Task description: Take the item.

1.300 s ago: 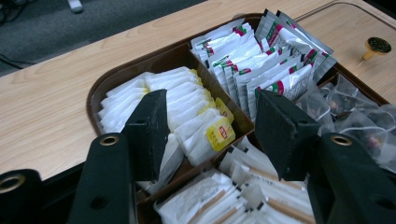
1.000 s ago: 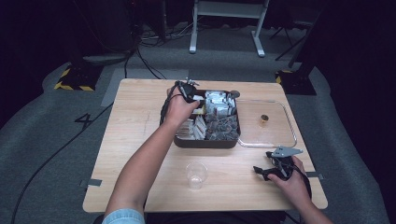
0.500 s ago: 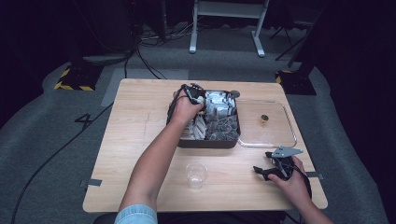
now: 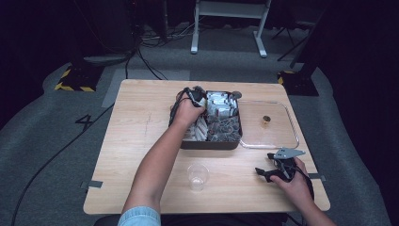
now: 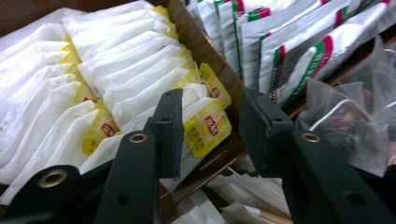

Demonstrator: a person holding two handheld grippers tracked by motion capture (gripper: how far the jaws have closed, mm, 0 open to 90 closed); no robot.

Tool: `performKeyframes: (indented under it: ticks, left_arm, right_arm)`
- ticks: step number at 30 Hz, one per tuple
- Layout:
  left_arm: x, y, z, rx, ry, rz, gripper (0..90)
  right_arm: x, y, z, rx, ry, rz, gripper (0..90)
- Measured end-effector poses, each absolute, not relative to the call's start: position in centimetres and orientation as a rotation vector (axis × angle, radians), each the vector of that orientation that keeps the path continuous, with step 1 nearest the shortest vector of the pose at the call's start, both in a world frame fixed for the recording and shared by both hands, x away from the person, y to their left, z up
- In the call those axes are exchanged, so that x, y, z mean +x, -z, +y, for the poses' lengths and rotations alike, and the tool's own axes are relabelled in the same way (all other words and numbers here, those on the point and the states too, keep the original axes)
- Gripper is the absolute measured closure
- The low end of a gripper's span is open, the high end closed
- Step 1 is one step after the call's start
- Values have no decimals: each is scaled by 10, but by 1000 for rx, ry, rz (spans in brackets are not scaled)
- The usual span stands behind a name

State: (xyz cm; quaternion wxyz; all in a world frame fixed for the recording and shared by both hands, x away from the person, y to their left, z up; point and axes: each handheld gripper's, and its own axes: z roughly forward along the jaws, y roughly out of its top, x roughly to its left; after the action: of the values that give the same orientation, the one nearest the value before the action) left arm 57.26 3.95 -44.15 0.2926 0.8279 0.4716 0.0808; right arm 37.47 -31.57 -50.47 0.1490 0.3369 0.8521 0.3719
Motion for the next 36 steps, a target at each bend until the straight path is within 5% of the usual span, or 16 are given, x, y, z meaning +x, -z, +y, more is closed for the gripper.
performKeyframes:
  ticks: [20, 31, 36]
  left_arm:
    - [578, 452, 42, 2231, -279, 1266, 529]
    - [576, 450, 41, 2327, -314, 1207, 871]
    - [574, 444, 44, 2318, -334, 1179, 900]
  right_arm:
    - [375, 505, -316, 970, -1069, 2449, 130]
    - [375, 505, -316, 969, -1068, 2449, 131]
    - [375, 505, -316, 968, -1069, 2449, 131]
